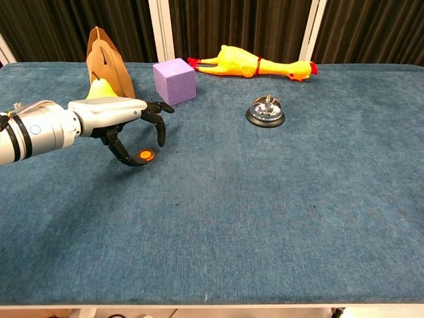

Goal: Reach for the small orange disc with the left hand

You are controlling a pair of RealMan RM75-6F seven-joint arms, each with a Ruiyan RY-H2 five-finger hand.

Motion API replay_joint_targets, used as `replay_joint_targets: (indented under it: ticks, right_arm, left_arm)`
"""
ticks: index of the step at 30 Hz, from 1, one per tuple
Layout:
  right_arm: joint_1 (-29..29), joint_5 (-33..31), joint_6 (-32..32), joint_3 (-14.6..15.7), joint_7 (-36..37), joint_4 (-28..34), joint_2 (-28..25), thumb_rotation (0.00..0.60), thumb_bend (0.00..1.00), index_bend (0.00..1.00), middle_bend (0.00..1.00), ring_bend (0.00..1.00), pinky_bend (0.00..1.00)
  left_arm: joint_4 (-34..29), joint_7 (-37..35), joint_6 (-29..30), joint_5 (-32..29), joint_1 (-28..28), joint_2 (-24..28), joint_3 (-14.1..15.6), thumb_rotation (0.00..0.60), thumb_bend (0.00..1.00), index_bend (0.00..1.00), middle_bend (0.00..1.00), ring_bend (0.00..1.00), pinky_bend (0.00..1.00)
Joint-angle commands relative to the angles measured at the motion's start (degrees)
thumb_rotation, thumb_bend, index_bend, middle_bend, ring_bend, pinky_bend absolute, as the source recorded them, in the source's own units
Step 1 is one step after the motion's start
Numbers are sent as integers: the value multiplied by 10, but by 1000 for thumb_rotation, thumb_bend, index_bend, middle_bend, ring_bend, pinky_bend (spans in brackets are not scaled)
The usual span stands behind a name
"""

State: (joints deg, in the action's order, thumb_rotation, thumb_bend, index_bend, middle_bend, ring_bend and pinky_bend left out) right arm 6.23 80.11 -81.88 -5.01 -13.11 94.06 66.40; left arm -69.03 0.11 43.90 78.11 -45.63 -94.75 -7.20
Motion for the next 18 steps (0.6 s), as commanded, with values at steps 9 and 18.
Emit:
replay_joint_targets:
  ticks: [9,18]
  right_arm:
    - [0,0,-1,0,0,0,0,600,922,131,145,172,159]
    - [0,1,-1,0,0,0,1,600,923,133,145,172,159]
  left_arm:
    - [20,-8,-9,-9,-6,-3,5,600,284,446,5,0,134]
    - [6,9,-8,-15,-11,15,5,600,331,512,22,0,134]
